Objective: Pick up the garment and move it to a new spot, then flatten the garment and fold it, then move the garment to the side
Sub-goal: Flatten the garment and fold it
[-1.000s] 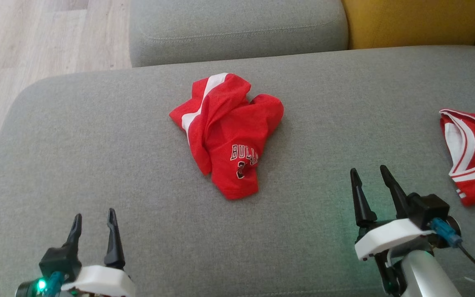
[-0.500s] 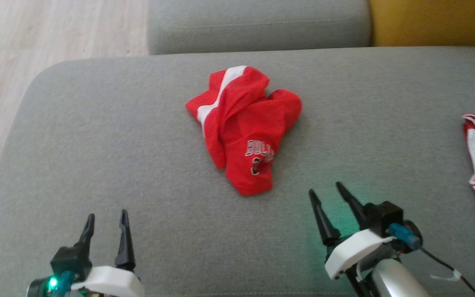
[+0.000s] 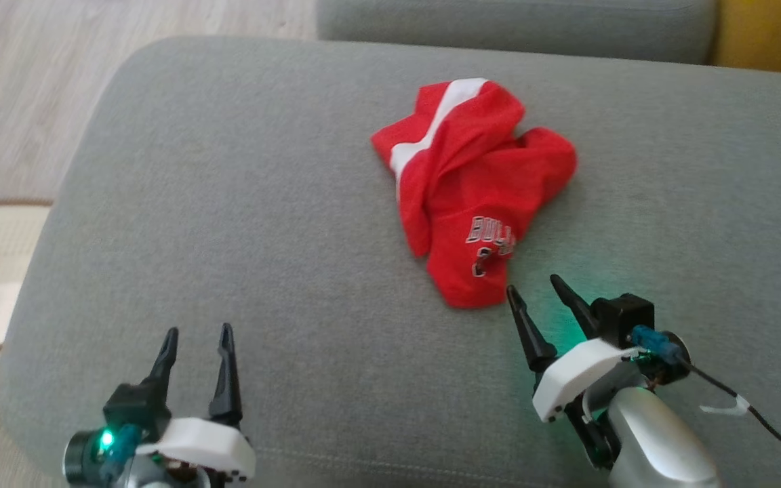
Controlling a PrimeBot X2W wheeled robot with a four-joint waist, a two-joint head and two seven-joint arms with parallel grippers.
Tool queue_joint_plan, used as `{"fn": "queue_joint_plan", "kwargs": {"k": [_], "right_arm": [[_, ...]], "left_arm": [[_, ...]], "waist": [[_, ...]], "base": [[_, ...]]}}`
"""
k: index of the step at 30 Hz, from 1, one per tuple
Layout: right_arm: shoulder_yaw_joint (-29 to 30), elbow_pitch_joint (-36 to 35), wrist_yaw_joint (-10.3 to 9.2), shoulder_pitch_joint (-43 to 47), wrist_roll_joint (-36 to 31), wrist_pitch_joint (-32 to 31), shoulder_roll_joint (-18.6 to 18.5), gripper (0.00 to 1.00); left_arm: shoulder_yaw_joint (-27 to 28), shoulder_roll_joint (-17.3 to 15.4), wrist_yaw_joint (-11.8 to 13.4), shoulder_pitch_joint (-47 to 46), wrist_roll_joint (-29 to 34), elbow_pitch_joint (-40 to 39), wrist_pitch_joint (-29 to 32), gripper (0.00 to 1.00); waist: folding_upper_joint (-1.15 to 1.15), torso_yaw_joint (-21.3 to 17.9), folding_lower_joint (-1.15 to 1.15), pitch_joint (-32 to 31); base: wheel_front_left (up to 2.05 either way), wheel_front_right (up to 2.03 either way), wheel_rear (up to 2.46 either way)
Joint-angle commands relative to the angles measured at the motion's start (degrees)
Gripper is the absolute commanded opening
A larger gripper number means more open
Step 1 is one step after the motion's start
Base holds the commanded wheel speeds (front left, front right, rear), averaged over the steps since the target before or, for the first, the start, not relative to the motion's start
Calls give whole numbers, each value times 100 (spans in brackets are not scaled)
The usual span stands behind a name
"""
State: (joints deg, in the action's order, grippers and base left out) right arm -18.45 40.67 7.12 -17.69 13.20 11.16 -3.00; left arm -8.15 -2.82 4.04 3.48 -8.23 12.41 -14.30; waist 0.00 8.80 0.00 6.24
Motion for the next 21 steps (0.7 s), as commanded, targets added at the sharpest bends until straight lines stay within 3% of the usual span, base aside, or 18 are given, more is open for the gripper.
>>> {"fn": "queue_joint_plan", "kwargs": {"k": [1, 10, 11, 13, 14, 21], "right_arm": [[-106, -112, 36, -224, 45, 40, 13, 100], [-135, 592, 36, -664, 51, -67, 13, 100], [-174, 658, 36, -693, 61, -83, 13, 91], [-257, 765, 36, -726, 101, -112, 13, 16], [-289, 805, 36, -736, 117, -110, 13, 0], [-34, 920, 36, -864, 101, 197, 13, 0]], "left_arm": [[157, -7, 3, -288, -19, -191, -70, 100], [43, -6, 24, -505, -76, -233, -70, 100], [41, -6, 27, -518, -79, -236, -70, 100], [39, -6, 39, -538, -86, -241, -70, 100], [42, -6, 47, -548, -93, -246, -70, 100], [92, -6, 90, -546, -144, -237, -70, 100]], "waist": [[0, 109, 0, 98], [0, 411, 0, 423], [0, 421, 0, 439], [0, 431, 0, 464], [0, 428, 0, 473], [0, 211, 0, 409]], "base": [[0, 0, 0], [0, 0, 0], [0, 0, 0], [0, 0, 0], [0, 0, 0], [0, 0, 0]]}}
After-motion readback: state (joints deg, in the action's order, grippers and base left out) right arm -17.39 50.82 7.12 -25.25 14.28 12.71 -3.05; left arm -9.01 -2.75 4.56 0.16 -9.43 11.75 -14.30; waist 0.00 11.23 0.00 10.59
